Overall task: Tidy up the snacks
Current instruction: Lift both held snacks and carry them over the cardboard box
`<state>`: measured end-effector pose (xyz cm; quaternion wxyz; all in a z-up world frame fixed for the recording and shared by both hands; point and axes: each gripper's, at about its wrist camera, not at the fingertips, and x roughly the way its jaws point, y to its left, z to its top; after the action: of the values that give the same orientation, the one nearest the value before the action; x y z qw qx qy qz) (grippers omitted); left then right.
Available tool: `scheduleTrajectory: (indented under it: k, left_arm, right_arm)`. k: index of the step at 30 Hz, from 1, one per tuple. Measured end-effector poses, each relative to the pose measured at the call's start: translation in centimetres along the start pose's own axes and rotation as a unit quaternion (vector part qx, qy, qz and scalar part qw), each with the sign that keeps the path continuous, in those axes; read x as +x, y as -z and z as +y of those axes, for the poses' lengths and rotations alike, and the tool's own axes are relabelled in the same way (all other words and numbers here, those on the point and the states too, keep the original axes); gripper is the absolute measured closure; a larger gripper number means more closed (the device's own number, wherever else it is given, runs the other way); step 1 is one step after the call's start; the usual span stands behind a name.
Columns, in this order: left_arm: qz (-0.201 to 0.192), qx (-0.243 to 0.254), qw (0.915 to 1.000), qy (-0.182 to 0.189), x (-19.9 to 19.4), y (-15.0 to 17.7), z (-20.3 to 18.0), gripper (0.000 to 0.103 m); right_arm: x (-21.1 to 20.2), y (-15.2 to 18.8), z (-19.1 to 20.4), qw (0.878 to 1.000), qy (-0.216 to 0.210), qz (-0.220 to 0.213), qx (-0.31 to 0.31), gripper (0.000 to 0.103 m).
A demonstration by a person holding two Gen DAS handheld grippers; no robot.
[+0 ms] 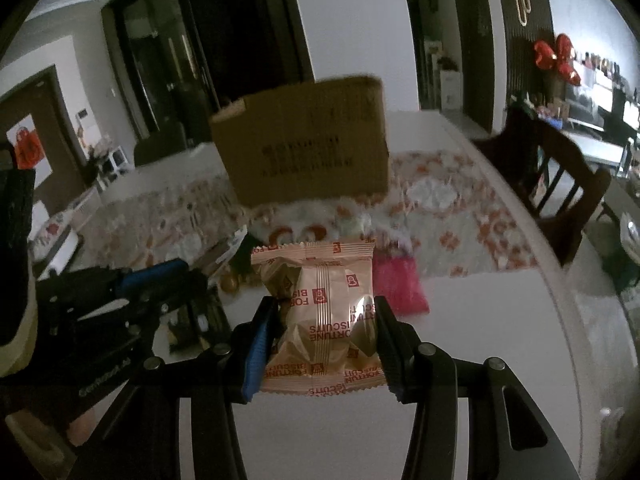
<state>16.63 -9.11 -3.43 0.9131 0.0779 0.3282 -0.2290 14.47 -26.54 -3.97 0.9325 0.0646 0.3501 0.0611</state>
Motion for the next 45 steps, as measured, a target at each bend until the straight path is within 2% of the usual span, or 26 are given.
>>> scheduleTrajectory:
  k: [11, 20, 30, 38, 45]
  left_arm:
    - [-0.084, 0.002, 0.9957, -0.038, -2.1, -5.7, 1.9, 0.083]
    - [-0.116, -0.006, 0.9916, -0.058, -0.4, -11.5, 5.1, 0.083]
    - [-0.107, -0.020, 0.9923, -0.059, 3.9, -17.2, 8.1, 0.083]
    - [-0.054, -0.037, 0.9971, -0.037, 9.4, -20.0, 10.3, 0.083]
    - [-0.022, -0.059, 0.9973, -0.038, 13.2, -20.6, 12.0, 0.083]
  right_arm:
    - [-1.4, -6.0, 1.2, 0.997, -0.006, -0.074, -0.033, 0.054]
    - [0.8, -13.1, 1.5, 0.992, -0.020, -0.114, -0.042, 0.054]
    - [5.5, -19.6, 1.3, 0.994, -0.026, -0.100, -0.039, 0.054]
    - [10.0, -22.8, 0.6, 0.996, -0.022, -0.069, -0.046, 0.054]
    - [13.6, -23.9, -0.7, 0.998, -0.026, -0.035, -0.036, 0.054]
